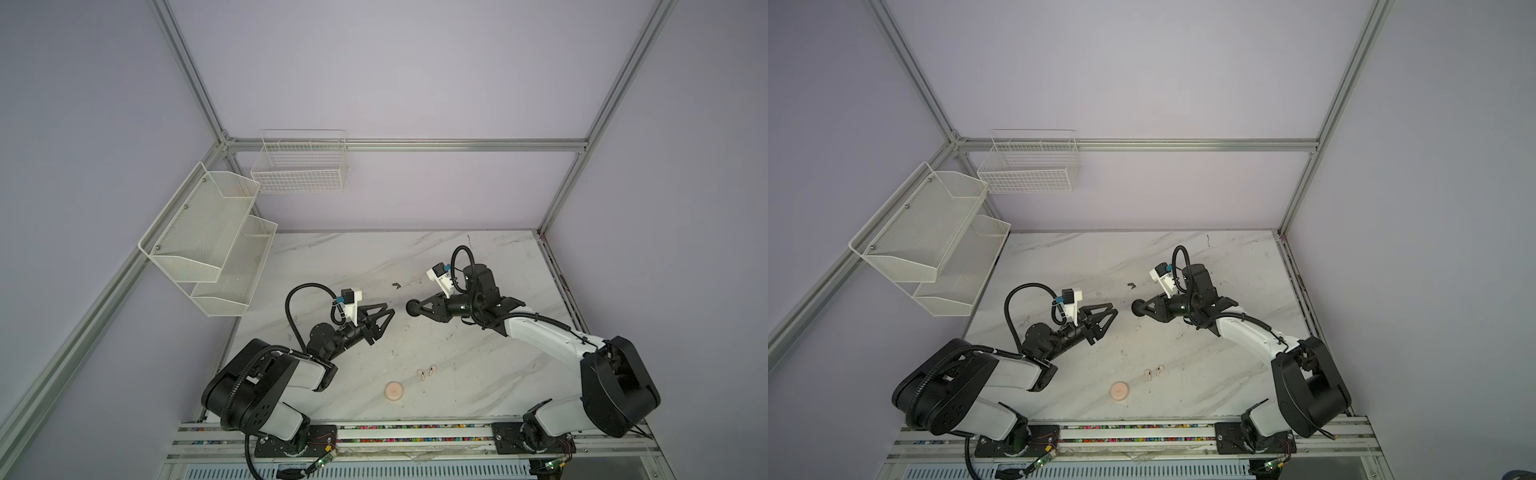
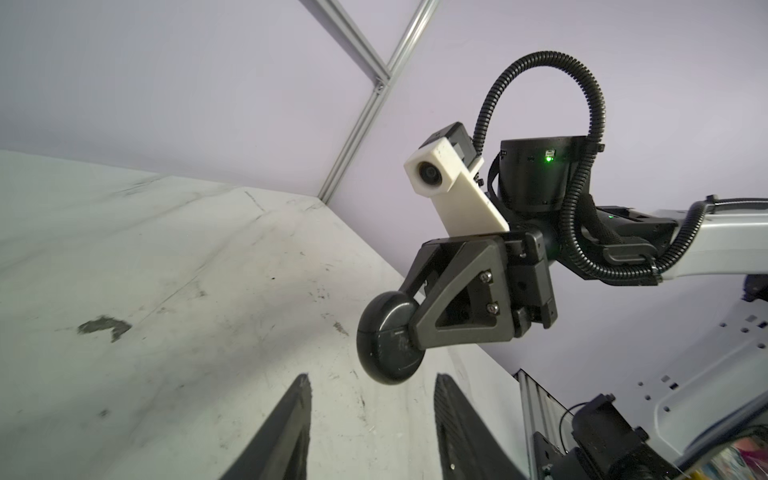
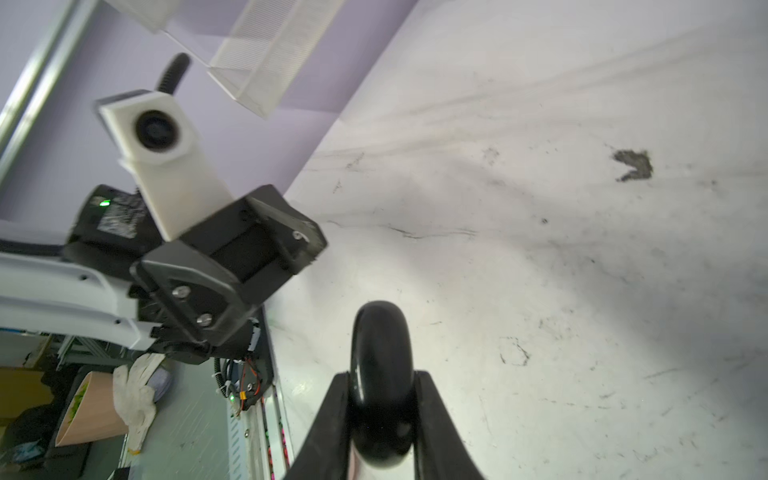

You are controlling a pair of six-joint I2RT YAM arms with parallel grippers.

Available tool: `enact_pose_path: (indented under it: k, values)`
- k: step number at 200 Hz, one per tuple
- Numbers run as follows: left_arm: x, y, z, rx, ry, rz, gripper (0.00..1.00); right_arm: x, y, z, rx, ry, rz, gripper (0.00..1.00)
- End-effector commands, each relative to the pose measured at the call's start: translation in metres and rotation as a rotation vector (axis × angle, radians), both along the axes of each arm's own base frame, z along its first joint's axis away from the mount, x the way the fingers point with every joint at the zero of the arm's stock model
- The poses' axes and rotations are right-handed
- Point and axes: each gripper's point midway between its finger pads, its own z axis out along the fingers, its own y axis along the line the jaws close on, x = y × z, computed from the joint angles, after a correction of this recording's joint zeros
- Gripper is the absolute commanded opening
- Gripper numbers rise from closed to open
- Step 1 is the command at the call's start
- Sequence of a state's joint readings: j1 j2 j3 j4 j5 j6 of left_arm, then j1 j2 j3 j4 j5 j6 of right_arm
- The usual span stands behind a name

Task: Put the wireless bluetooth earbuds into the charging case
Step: 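Set the black case down with the right gripper while the left gripper draws back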

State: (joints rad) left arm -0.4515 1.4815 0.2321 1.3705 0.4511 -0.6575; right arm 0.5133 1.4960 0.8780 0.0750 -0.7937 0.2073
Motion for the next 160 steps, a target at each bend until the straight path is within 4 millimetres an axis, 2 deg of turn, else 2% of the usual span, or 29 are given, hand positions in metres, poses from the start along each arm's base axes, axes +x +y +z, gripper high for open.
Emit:
enact_pose_path:
  k: [1, 26, 52, 74, 125, 160]
  values:
    - [0.014, 0.022, 0.002, 0.045, -0.019, 0.155, 0.48, 0.021, 0.006, -0.014, -0.020, 0.011, -0.058, 0.16]
    - [0.025, 0.023, -0.005, 0.149, 0.067, 0.187, 0.47, 0.036, 0.014, -0.039, -0.034, 0.077, -0.092, 0.15]
    - [0.024, 0.025, 0.005, 0.146, 0.053, 0.203, 0.47, 0.047, 0.020, -0.057, -0.029, 0.123, -0.110, 0.15]
    - [0.024, 0.024, 0.005, 0.141, 0.054, 0.193, 0.47, 0.056, 0.025, -0.073, -0.052, 0.157, -0.106, 0.15]
    - [0.026, 0.021, 0.006, 0.138, 0.036, 0.184, 0.47, 0.071, 0.039, -0.092, -0.072, 0.183, -0.067, 0.18]
    - [0.026, 0.022, 0.005, 0.148, 0.030, 0.186, 0.47, 0.069, 0.043, -0.104, -0.074, 0.224, -0.043, 0.21]
